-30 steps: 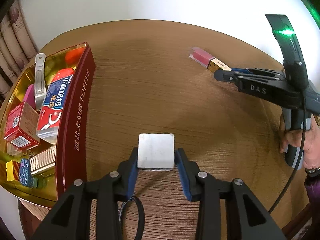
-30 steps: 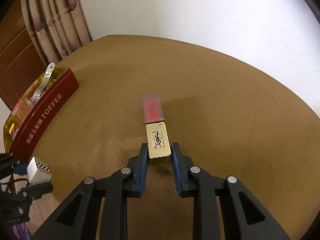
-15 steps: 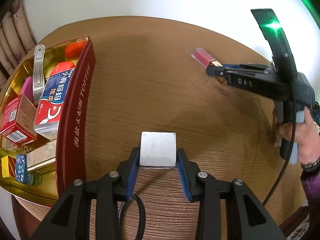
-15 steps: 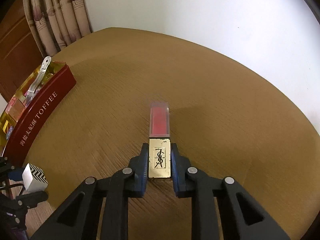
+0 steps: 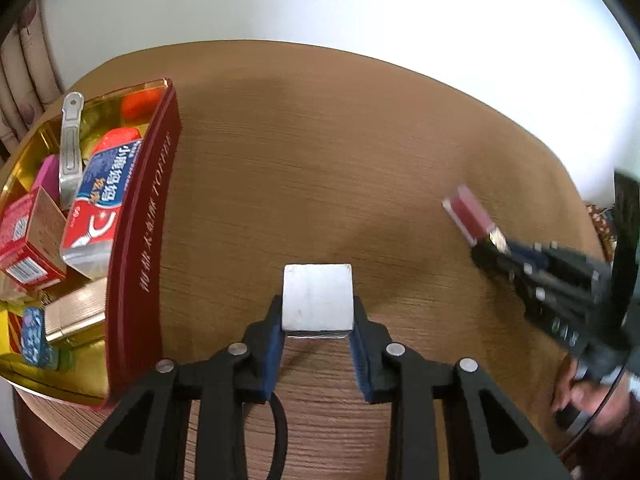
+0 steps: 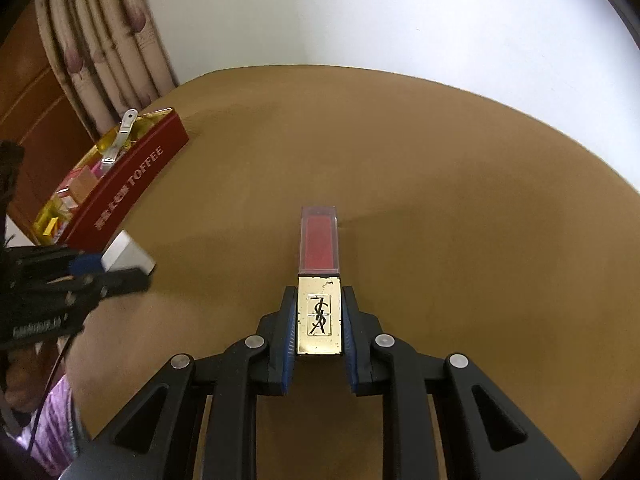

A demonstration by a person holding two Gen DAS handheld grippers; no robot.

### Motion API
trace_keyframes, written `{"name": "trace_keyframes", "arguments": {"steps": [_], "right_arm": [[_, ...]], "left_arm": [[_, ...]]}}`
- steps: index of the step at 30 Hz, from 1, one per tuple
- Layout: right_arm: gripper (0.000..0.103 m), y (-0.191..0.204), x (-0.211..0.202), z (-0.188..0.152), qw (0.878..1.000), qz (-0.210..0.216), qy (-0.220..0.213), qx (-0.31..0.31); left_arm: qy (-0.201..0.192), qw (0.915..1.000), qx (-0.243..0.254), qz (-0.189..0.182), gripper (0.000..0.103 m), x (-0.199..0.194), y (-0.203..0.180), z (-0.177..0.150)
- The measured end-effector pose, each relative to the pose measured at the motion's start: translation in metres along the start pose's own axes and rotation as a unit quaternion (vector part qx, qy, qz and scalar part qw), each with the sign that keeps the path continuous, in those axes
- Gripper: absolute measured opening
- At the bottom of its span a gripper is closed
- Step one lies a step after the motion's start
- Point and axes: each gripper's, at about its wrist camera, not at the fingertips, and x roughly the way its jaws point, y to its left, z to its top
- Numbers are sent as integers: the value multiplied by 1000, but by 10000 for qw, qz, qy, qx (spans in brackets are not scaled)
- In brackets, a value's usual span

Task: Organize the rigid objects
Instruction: 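Carry the white cube over the tin, lower it in and open the left tool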

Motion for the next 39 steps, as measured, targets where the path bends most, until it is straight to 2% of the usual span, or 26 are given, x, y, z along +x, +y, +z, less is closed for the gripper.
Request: {"name": "trace_keyframes", "arguments": {"steps": [4, 7, 10, 14, 17, 19, 21, 24, 29, 32, 39], "right_arm": [[19, -3, -4, -7, 9997, 48, -91, 239], [19, 1, -5, -9, 9998, -49, -120, 163], [19, 0, -3, -6, 9998, -19, -121, 185], [19, 4, -1, -6, 9998, -72, -123, 159], [19, 6, 0, -6, 9998, -87, -130, 159], [19, 6, 0, -6, 9997, -93, -131, 158], [19, 6, 0, -6, 9997, -105, -134, 158], [19, 6, 0, -6, 9997, -104, -135, 166], [19, 7, 0, -6, 9997, -138, -135, 154], [19, 7, 0, -7, 9997, -141, -135, 156], [19, 6, 0, -7, 9996, -154, -138, 167]], "left_arm": [[-5, 10000, 98, 16, 30, -5, -1, -5], [-25, 9999, 120, -10, 30, -15, 2, -9], [-186, 9997, 142, -3, 30, -39, 8, -13], [-348, 9993, 1, 107, 30, -75, 35, -9], [-501, 9975, -274, 417, 30, -103, 75, 1], [-652, 9938, -406, 799, 30, -119, 111, 17], [-695, 9913, -490, 1002, 30, -126, 137, 31], [-704, 9866, -528, 1376, 30, -124, 170, 56], [-380, 9853, -655, 1534, 30, -87, 214, 89], [-222, 9833, -566, 1716, 30, -65, 225, 98], [16, 9846, -574, 1654, 30, -29, 247, 107]]}}
